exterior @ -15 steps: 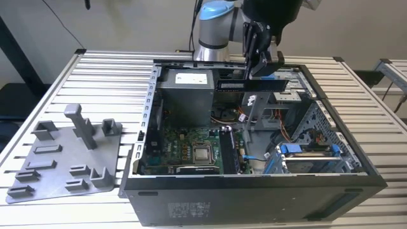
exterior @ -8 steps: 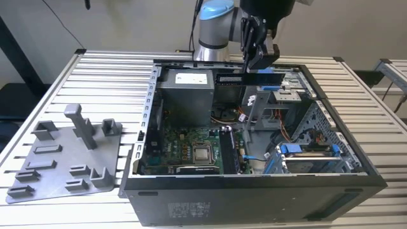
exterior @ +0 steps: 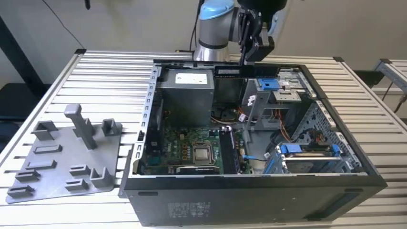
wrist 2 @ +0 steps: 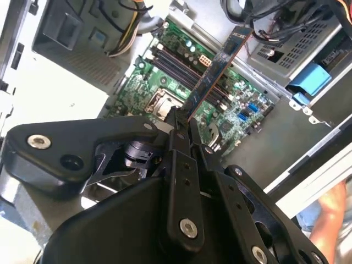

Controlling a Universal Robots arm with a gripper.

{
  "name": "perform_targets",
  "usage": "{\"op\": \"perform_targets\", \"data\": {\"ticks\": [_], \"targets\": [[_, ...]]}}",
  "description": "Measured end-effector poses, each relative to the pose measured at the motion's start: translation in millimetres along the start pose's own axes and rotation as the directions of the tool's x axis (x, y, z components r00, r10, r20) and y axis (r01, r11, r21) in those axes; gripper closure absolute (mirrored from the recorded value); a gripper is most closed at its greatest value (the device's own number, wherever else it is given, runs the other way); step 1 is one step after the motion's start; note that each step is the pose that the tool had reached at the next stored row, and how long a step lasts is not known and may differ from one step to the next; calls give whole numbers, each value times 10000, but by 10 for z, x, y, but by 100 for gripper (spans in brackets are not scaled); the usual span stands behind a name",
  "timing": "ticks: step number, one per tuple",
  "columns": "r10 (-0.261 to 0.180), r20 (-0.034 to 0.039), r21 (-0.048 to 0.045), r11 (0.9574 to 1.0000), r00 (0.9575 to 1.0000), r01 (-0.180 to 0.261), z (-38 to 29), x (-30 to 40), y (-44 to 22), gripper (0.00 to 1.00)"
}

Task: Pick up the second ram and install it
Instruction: 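Pick up the second ram and move it above second insertion slot, then insert the second ram into the second slot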

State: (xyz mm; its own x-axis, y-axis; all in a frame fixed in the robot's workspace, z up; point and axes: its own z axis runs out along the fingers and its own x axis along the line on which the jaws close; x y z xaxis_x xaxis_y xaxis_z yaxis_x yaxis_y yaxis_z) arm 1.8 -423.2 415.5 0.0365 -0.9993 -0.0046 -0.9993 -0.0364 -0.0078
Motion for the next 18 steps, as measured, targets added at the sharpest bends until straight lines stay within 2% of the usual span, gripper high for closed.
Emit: {"op": "perform_targets", "data": {"ticks": [18], "targets": [[0, 0, 0, 10000, 10000, 0, 0, -7, 0, 86]]}}
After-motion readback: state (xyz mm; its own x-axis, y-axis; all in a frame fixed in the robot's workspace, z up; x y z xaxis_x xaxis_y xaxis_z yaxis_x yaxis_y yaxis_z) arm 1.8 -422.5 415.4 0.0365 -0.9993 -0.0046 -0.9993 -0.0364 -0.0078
